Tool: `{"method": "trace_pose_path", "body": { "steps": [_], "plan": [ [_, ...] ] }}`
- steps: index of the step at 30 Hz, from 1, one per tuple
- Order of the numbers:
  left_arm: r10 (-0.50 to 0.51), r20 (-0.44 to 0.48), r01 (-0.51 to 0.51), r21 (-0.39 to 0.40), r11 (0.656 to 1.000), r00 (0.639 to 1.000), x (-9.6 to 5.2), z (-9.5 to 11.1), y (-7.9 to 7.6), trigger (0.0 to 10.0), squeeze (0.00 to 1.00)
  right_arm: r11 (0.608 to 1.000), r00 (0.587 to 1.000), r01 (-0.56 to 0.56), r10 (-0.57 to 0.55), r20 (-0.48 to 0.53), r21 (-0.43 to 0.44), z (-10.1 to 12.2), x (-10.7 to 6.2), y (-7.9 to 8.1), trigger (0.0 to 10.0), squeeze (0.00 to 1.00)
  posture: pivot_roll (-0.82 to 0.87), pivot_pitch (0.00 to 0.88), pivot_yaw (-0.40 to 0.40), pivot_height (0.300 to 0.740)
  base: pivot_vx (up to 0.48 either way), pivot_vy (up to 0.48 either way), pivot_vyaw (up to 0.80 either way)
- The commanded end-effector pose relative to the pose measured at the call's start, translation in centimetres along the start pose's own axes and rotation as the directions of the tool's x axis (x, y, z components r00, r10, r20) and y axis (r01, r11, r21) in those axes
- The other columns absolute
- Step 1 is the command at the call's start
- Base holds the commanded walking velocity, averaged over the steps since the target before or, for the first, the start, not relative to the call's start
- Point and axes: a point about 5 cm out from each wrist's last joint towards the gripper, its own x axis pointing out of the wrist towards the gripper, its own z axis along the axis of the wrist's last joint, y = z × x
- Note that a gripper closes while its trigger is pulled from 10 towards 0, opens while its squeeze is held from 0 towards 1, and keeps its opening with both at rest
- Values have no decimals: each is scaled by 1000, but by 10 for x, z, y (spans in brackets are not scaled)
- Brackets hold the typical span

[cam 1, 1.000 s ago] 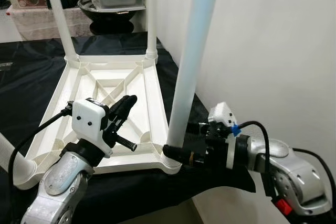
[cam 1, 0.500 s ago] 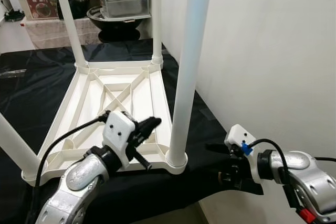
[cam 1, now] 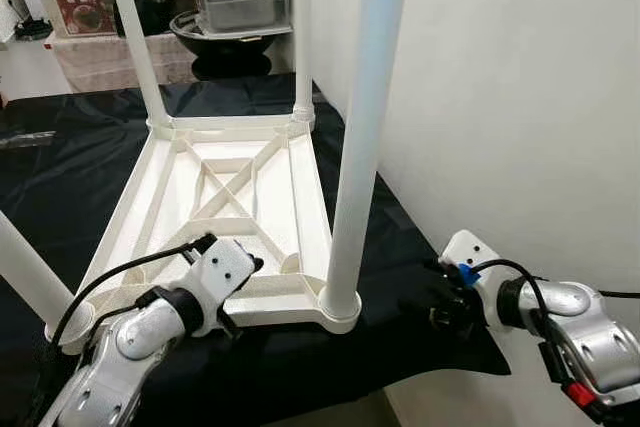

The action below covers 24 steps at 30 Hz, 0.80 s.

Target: Building children table

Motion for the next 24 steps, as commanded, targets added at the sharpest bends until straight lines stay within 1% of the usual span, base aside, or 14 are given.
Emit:
{"method": "trace_pose_path", "body": {
  "steps": [1, 2, 4, 5, 6, 7, 8, 12, 14, 15, 17, 19, 22, 24],
  "plan": [
    [-61, -7, 62, 27, 998, 998, 0, 4, -6, 10000, 1000, 1000, 1000, 1, -1, -22, -13, -4, 3, 1, 10000, 1000, -77, 45, -34, 740, 0, 0, 0],
    [-61, -7, 62, 27, 998, 998, 0, 4, -6, 10000, 1000, 1000, 1000, 1, -1, -22, -13, -4, 3, 1, 10000, 1000, -77, 45, -34, 740, 0, 0, 0],
    [-141, -41, 143, 43, 989, 989, -1, 3, -14, 10000, 1000, 999, 999, 26, -27, -43, -19, -8, 1, -3, 10000, 1000, -77, 46, -35, 740, 0, 0, 0],
    [-141, -41, 143, 43, 989, 989, -1, 3, -14, 10000, 1000, 999, 999, 26, -27, -43, -19, -8, 1, -3, 10000, 1000, -77, 46, -35, 740, 0, 0, 0],
    [-166, -60, 169, 46, 985, 984, -2, 1, -17, 10000, 1000, 999, 998, 35, -36, -49, -21, -9, 1, -5, 10000, 1000, -77, 46, -35, 740, 0, 0, 0],
    [-185, -100, 192, 65, 979, 978, -3, -4, -20, 10000, 1000, 999, 997, 45, -46, -54, -27, -10, 0, -7, 10000, 1000, -79, 48, -34, 740, 0, 0, 0],
    [-194, -126, 205, 79, 976, 973, -3, -8, -22, 10000, 1000, 998, 997, 51, -53, -56, -31, -11, 0, -9, 10000, 1000, -79, 48, -34, 740, 0, 0, 0],
    [-196, -140, 209, 90, 974, 971, -3, -10, -22, 10000, 1000, 998, 997, 54, -56, -56, -34, -11, 0, -9, 10000, 1000, -79, 48, -34, 740, 0, 0, 0],
    [-130, -211, 162, 146, 976, 969, 1, -20, -15, 10000, 1000, 997, 997, 61, -62, -51, -38, -10, 1, -10, 10000, 1000, -82, 49, -32, 740, 0, 0, 0],
    [-130, -211, 162, 146, 976, 969, 1, -20, -15, 10000, 1000, 997, 997, 61, -62, -51, -38, -10, 1, -10, 10000, 1000, -82, 49, -32, 740, 0, 0, 0],
    [-74, -241, 119, 176, 977, 968, 6, -23, -8, 10000, 1000, 997, 997, 63, -65, -46, -39, -10, 2, -9, 10000, 1000, -82, 52, -31, 740, 0, 0, 0],
    [-61, -246, 108, 180, 978, 967, 8, -23, -5, 10000, 1000, 997, 997, 63, -64, -45, -40, -10, 3, -8, 10000, 1000, -82, 51, -29, 740, 0, 0, 0],
    [-60, -283, 115, 181, 977, 957, 10, -27, -5, 10000, 1000, 997, 996, 71, -73, -47, -43, -10, 3, -9, 10000, 1000, -84, 53, -31, 740, 0, 0, 0],
    [-60, -283, 115, 181, 977, 957, 10, -27, -5, 10000, 1000, 997, 996, 71, -73, -47, -43, -10, 3, -9, 10000, 1000, -84, 53, -31, 740, 0, 0, 0]
  ]
}}
